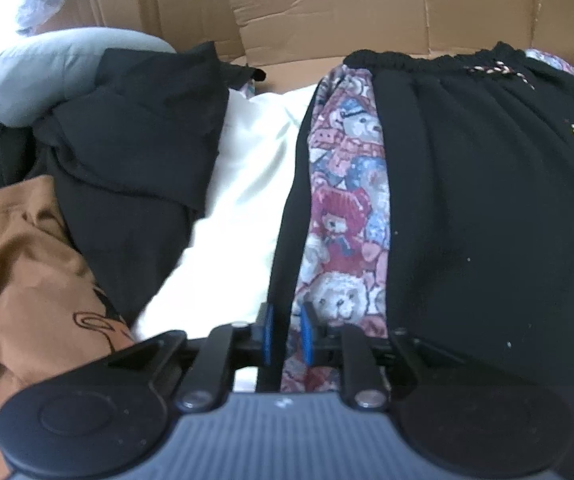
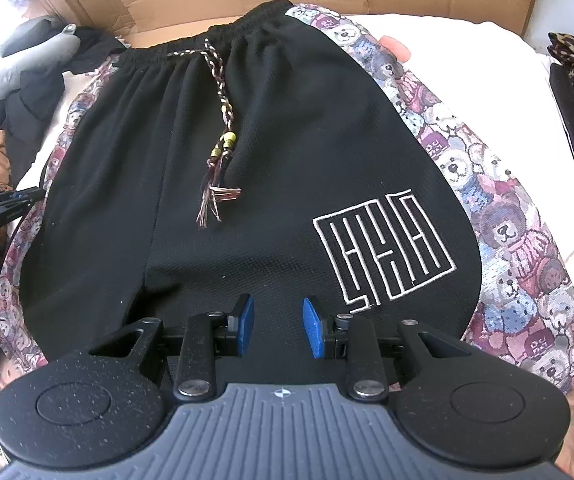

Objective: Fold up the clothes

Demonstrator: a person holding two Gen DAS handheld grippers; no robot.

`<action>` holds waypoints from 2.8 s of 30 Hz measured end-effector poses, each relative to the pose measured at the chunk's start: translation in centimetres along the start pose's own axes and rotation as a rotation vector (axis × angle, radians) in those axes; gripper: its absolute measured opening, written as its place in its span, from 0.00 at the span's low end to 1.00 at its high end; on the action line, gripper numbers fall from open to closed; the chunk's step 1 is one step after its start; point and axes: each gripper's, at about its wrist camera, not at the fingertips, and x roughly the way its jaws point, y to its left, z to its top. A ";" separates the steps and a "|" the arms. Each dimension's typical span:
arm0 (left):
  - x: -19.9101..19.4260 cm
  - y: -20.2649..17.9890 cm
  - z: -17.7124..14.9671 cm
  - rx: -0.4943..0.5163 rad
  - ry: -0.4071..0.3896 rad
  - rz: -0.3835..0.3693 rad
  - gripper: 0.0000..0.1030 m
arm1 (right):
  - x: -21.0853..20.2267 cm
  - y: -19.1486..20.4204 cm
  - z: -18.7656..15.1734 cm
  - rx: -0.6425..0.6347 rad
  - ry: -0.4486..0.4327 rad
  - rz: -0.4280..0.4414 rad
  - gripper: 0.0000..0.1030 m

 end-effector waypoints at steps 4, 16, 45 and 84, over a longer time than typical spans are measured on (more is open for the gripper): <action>-0.2 -0.4 -0.3 0.017 -0.001 -0.018 0.13 | 0.1 0.1 0.0 -0.004 0.002 0.002 0.33; -1.1 0.3 0.1 0.021 0.006 0.001 0.00 | -0.2 -0.2 0.2 -0.008 -0.012 0.000 0.33; 0.5 -1.5 0.0 0.040 0.062 -0.041 0.00 | -0.7 -6.5 0.0 0.074 -0.203 -0.084 0.47; 0.6 0.1 1.2 -0.061 0.001 -0.012 0.23 | 0.5 -10.0 3.6 -0.014 -0.261 -0.077 0.48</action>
